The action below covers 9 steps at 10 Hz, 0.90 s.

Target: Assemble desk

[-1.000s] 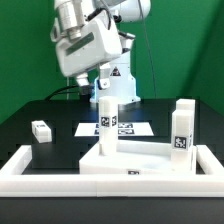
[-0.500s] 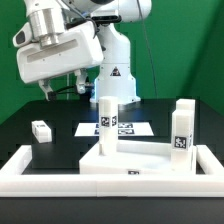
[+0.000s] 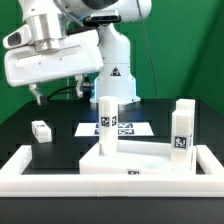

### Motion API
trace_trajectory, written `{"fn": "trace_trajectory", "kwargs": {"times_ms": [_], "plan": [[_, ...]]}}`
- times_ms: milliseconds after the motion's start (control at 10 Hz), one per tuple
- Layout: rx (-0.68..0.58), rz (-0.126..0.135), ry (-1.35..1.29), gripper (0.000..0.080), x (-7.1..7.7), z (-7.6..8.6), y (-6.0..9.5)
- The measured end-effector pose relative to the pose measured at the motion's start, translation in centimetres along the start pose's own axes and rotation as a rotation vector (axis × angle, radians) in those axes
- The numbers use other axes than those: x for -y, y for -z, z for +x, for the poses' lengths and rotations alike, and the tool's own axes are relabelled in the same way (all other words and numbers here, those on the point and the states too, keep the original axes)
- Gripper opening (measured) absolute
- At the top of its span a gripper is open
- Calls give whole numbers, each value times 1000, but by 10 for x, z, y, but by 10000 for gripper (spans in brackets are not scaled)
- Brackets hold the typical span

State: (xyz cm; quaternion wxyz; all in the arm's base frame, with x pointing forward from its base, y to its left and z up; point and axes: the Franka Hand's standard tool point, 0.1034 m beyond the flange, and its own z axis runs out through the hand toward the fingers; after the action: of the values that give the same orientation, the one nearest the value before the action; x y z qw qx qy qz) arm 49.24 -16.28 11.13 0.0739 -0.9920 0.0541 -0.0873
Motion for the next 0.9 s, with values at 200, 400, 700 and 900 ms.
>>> {"fn": "trace_trajectory", "kwargs": {"times_ms": [200, 400, 700, 900], "plan": [[48, -43, 197, 649, -37, -34, -22], [66, -67, 332, 649, -58, -51, -29], [128, -61, 338, 649, -55, -54, -30], [317, -65, 337, 649, -62, -62, -30]]}}
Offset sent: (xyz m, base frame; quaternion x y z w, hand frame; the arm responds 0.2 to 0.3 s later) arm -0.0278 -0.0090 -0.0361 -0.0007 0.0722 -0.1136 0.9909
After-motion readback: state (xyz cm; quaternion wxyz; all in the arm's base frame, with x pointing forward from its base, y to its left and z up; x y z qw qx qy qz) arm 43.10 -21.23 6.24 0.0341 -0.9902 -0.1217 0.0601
